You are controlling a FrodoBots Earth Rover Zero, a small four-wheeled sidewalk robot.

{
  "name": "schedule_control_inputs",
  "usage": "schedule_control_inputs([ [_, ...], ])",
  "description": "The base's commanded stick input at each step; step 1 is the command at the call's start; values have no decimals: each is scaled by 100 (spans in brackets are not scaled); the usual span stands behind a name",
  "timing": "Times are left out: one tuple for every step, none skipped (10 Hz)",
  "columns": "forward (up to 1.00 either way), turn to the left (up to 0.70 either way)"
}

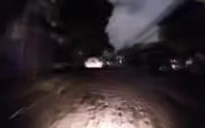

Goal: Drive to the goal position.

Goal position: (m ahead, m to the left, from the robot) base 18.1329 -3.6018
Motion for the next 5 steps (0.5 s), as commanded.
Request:
schedule_control_inputs([
  [50,0],
  [50,0],
  [50,0],
  [50,0],
  [50,0],
])
